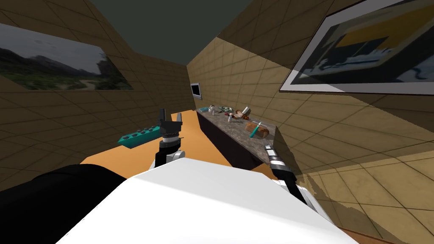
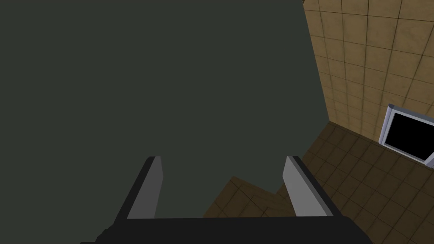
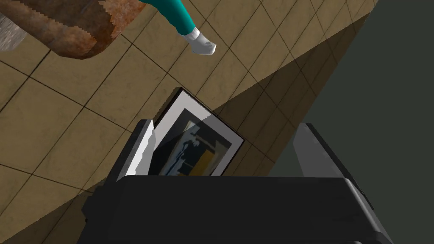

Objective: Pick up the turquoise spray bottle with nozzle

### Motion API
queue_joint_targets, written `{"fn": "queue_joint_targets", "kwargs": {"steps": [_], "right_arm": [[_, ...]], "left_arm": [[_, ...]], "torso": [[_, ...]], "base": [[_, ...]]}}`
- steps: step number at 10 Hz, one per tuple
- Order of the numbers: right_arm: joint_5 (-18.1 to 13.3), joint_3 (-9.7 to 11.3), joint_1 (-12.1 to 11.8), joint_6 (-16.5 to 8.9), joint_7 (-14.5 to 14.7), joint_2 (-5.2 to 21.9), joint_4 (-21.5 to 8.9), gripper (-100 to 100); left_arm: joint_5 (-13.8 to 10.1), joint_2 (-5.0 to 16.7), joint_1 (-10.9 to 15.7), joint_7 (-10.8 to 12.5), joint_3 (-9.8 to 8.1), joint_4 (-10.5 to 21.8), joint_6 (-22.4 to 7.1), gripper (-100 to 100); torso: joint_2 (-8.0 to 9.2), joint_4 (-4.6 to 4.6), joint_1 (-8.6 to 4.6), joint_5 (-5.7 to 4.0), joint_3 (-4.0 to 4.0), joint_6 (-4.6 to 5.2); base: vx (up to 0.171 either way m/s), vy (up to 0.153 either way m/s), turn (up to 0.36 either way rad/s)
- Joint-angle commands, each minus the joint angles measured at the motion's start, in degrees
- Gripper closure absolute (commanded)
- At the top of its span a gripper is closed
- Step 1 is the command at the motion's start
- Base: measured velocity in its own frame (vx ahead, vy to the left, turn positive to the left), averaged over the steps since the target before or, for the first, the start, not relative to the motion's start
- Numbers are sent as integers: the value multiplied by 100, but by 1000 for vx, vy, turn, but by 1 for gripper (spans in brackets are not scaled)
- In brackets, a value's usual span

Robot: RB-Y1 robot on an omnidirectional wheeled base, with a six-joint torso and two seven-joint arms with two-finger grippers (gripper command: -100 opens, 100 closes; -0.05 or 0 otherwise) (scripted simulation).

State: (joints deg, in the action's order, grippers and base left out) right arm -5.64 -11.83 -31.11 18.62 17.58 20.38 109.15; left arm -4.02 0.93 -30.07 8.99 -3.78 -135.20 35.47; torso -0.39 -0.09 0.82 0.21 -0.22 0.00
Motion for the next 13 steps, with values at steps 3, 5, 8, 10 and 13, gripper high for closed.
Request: {"fn": "queue_joint_targets", "kwargs": {"steps": [3,5,8,10,13], "right_arm": [[-359,-271,33,-556,394,246,-339,-100],[-536,-420,78,-827,587,380,-537,-100],[-777,-616,163,-1217,859,537,-788,-100],[-916,-725,231,-1459,1022,622,-926,-100],[-1094,-856,343,-1786,1234,739,-1095,-100]], "left_arm": [[0,0,0,0,0,0,0,0],[0,0,0,0,0,0,0,0],[0,1,-1,0,-1,0,0,0],[0,1,-1,0,-1,0,0,0],[0,2,-1,0,-2,0,0,0]], "torso": [[-6,-2,-1,-1,-4,0],[-9,-2,-13,-2,-5,0],[-32,-8,-33,-7,-19,0],[-20,-5,-28,-6,-12,0],[-17,-4,-60,-12,-11,1]], "base": [[131,213,-22],[149,170,-48],[184,145,-84],[168,155,-93],[155,90,-120]]}}
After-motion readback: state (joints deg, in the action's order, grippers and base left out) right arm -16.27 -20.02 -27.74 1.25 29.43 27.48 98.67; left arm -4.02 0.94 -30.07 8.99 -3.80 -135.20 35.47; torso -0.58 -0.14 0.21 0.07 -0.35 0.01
